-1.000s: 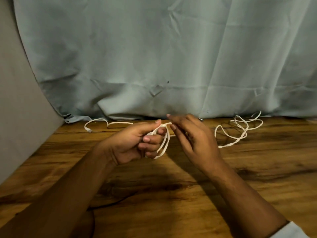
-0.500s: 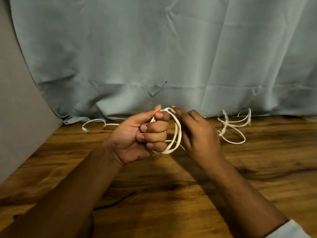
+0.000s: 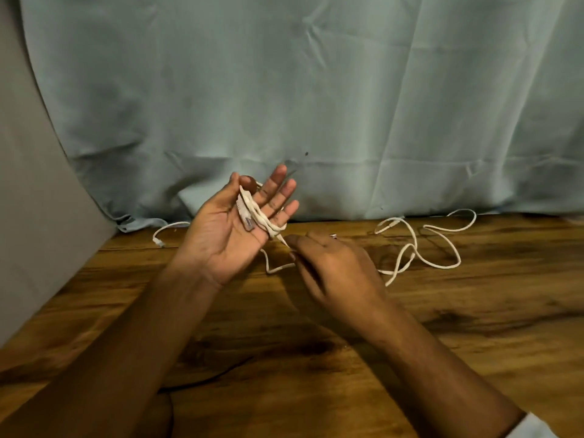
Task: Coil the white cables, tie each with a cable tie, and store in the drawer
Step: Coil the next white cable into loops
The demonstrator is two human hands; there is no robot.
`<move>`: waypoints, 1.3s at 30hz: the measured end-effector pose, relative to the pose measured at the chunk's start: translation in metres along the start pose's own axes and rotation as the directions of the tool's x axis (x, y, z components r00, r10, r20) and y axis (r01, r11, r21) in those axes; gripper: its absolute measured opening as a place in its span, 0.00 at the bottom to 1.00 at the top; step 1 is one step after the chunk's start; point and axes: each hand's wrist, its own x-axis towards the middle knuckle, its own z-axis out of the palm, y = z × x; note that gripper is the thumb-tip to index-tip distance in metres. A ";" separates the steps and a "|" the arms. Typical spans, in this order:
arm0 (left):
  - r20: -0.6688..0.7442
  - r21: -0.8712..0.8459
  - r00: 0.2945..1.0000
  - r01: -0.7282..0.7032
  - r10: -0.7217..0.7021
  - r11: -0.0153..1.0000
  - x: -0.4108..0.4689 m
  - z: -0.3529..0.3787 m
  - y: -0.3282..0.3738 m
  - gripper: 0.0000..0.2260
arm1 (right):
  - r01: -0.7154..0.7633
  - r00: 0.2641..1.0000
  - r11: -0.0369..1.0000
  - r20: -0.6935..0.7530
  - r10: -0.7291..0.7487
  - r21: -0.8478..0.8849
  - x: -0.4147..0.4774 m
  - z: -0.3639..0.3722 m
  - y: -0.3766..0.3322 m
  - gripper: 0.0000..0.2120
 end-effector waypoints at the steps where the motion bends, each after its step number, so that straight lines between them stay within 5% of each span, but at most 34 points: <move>1: -0.015 0.039 1.000 -0.004 0.005 0.999 0.001 -0.002 0.000 0.17 | 0.013 1.000 1.000 -0.010 -0.013 -0.001 0.000 -0.001 -0.002 0.16; 8: -0.122 0.400 0.988 -0.037 0.094 0.916 0.008 -0.012 -0.003 0.19 | 0.087 0.995 0.996 -0.050 -0.086 0.021 -0.001 -0.004 0.001 0.11; 12: -0.109 0.647 0.990 0.003 0.089 0.762 0.003 -0.017 -0.021 0.13 | 0.157 0.985 0.985 -0.081 -0.151 0.070 -0.002 -0.005 0.004 0.13; 15: -0.135 0.830 0.990 0.092 0.038 0.549 -0.001 -0.020 -0.026 0.13 | 0.183 0.975 0.983 -0.132 -0.178 0.030 -0.003 -0.002 0.011 0.10; 25: -0.068 0.951 0.991 0.099 -0.114 0.294 -0.003 -0.018 -0.011 0.17 | 0.117 0.976 0.973 -0.206 -0.075 0.198 -0.001 -0.004 0.039 0.12; 28: -0.046 0.943 0.977 0.112 -0.209 0.314 -0.005 -0.017 -0.011 0.18 | 0.091 0.971 0.973 -0.236 -0.039 0.214 -0.002 -0.001 0.046 0.12; 39: 0.151 0.618 0.876 0.278 -0.457 0.736 -0.008 -0.017 -0.005 0.14 | 0.077 0.935 0.974 -0.355 0.003 0.212 0.008 0.002 0.033 0.22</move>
